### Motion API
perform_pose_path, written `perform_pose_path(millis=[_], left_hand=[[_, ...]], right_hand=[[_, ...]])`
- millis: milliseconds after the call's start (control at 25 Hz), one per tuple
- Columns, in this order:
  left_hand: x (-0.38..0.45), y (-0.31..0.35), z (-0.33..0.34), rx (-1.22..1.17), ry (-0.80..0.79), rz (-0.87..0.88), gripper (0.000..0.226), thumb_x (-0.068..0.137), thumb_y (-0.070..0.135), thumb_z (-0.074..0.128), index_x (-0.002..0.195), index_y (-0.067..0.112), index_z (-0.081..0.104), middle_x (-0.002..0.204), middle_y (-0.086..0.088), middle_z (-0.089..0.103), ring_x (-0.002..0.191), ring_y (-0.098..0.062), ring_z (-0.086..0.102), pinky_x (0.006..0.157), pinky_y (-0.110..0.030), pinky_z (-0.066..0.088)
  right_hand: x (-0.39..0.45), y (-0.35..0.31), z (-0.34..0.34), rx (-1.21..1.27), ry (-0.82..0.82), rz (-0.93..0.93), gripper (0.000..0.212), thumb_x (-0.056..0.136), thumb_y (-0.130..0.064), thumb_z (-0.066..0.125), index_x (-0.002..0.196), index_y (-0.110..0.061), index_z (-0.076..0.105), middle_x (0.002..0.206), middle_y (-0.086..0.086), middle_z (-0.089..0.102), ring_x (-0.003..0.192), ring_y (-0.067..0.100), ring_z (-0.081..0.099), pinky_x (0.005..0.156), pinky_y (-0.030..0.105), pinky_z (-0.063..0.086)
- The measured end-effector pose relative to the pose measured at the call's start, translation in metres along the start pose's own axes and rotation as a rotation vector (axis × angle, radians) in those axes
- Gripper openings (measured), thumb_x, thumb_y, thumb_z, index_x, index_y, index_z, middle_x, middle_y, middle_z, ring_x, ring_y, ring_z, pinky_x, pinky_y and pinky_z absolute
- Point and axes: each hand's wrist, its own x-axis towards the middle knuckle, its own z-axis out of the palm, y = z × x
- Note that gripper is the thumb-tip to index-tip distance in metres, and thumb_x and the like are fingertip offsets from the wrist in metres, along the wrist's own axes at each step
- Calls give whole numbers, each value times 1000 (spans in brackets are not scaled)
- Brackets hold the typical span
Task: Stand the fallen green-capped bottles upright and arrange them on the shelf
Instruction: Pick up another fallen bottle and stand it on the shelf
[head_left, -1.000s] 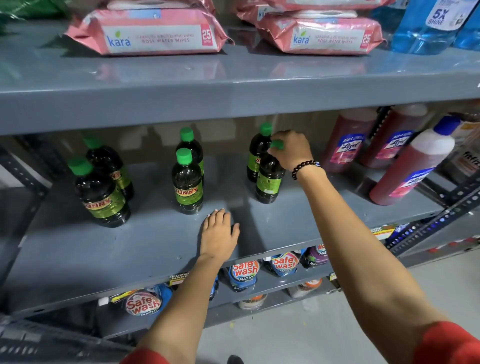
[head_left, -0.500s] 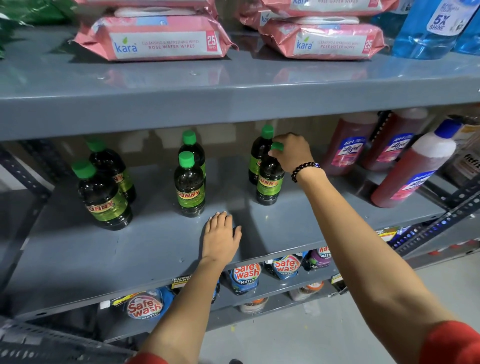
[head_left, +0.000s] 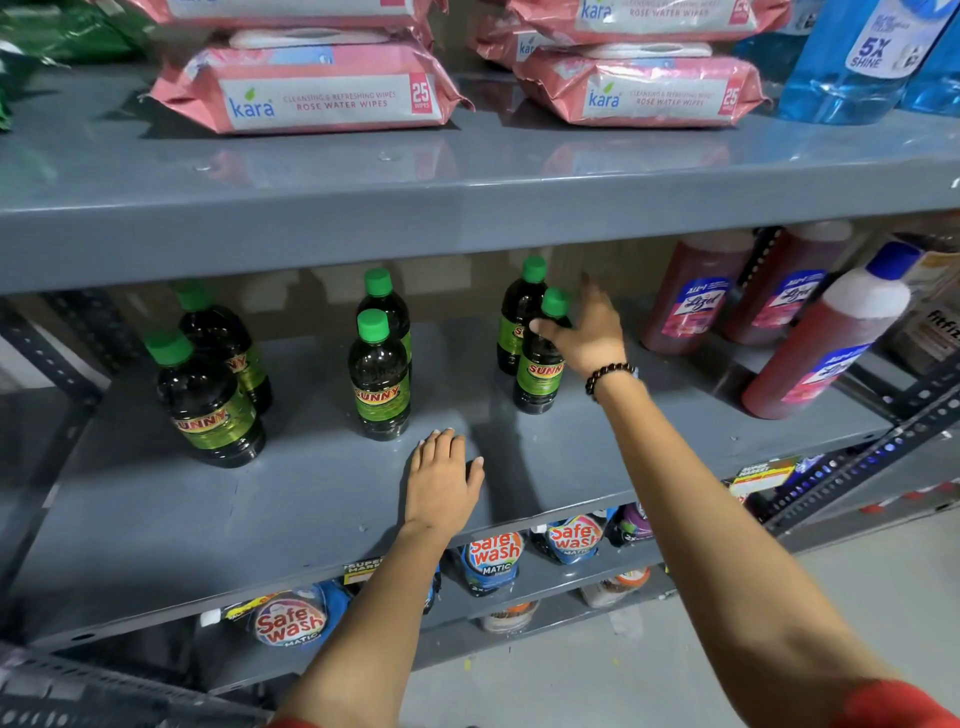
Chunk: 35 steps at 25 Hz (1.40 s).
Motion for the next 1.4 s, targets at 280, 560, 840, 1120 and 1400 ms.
perform_pose_path(millis=[280,560,840,1120,1400], left_hand=[[0,0,1,17,6,4,35,82,24,61,104,-2,61,108,-23,66,103,-38,59,90,-48,46],[2,0,0,-1,19,-6,34,79,22,60,101,-3,62,106,-23,67,102,-38,60,88,-49,47],[-1,1,-2,-34,-24,-9,40,77,26,50,100,-5,61,105,-26,66,101,-41,59,87,-50,47],[-2,0,-1,-43,-37,-5,44,79,29,42,100,-5,61,105,-27,65,101,-42,58,87,-51,46],[-2,-1,0,-40,-37,-10,42,79,26,46,102,-6,61,107,-28,64,102,-42,57,89,-52,45]], right_hand=[[-28,39,68,352,54,434,84,64,-15,84,129,4,36,133,21,50,121,36,52,99,41,47],[-34,56,60,226,21,336,50,73,-18,79,113,0,55,116,18,67,108,32,61,88,35,48],[-79,80,42,198,10,285,48,69,-16,80,111,-6,59,111,15,70,103,29,64,90,34,50],[-104,90,30,191,22,289,47,71,-14,78,112,-5,59,110,16,69,102,29,64,90,36,51],[-107,91,30,225,13,287,50,70,-12,77,115,-6,55,112,16,67,104,29,63,92,39,52]])
